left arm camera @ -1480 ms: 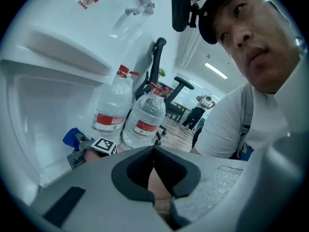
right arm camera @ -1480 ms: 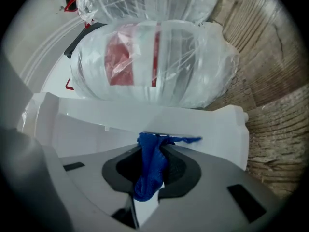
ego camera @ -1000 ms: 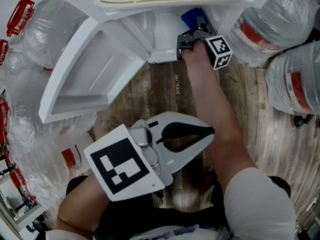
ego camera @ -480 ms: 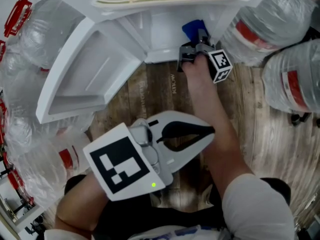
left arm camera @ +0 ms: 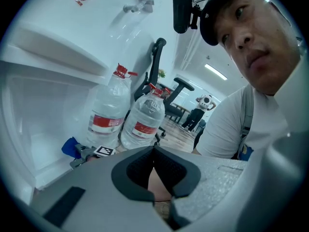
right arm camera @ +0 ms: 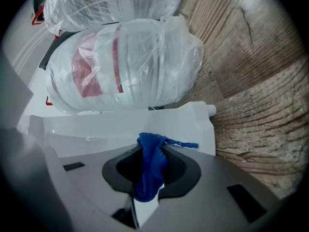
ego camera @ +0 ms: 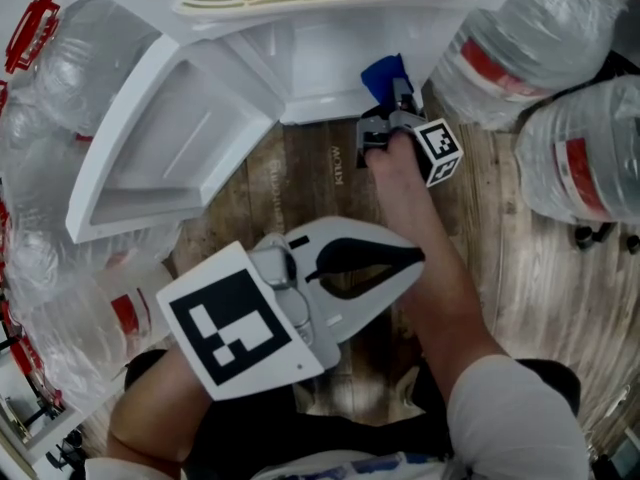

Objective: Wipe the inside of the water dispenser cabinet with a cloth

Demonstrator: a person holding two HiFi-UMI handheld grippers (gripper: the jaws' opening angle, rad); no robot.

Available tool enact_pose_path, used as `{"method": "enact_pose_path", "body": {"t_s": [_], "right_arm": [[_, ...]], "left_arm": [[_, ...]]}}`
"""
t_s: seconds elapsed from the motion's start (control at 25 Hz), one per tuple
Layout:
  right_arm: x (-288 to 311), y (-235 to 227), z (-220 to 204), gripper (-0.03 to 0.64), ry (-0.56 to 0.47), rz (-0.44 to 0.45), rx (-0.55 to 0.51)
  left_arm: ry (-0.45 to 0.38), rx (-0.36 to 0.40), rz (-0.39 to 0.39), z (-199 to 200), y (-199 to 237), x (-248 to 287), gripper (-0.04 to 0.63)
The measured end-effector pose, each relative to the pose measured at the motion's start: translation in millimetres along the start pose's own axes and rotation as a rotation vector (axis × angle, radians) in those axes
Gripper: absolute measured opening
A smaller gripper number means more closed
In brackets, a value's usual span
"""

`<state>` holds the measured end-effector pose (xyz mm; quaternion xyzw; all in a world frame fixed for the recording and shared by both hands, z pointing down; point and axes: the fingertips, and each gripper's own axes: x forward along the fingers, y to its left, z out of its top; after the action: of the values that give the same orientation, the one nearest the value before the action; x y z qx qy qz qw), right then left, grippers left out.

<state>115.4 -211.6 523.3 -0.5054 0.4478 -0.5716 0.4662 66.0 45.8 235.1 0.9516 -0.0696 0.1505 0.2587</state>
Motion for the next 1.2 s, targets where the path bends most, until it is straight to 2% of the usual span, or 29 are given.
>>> {"method": "enact_pose_path", "body": {"t_s": [0.36, 0.6, 0.68, 0.8, 0.92, 1.04, 1.12, 1.2], "right_arm": [[-17, -4, 7, 0.069, 0.088, -0.039, -0.16], [-28, -1, 13, 0.069, 0.188, -0.074, -0.369], [-35, -2, 13, 0.069, 0.26, -0.107, -0.492], [-50, 7, 7, 0.069, 0.434, -0.156, -0.738], [-71, 29, -5, 0.069, 0.655, -0.161, -1.018], [-104, 58, -23, 0.069, 0.898, -0.13, -1.311], [-128, 82, -36, 0.069, 1.012, -0.1, -1.433], [-147, 112, -48, 0.069, 1.061, -0.076, -1.475]], "left_arm": [[0.032, -0.021, 0.012, -14, 7, 3, -0.003], [0.031, -0.01, 0.007, -14, 7, -1, -0.005], [0.026, -0.011, 0.009, -14, 8, -8, -0.003], [0.007, -0.018, 0.005, -13, 7, -18, -0.003], [-0.001, -0.016, 0.0, -15, 10, -29, -0.005], [0.004, -0.014, -0.009, -18, 12, -38, -0.003], [-0.001, -0.021, -0.015, -17, 11, -44, -0.005], [-0.003, -0.024, -0.012, -15, 11, -48, -0.003]]}}
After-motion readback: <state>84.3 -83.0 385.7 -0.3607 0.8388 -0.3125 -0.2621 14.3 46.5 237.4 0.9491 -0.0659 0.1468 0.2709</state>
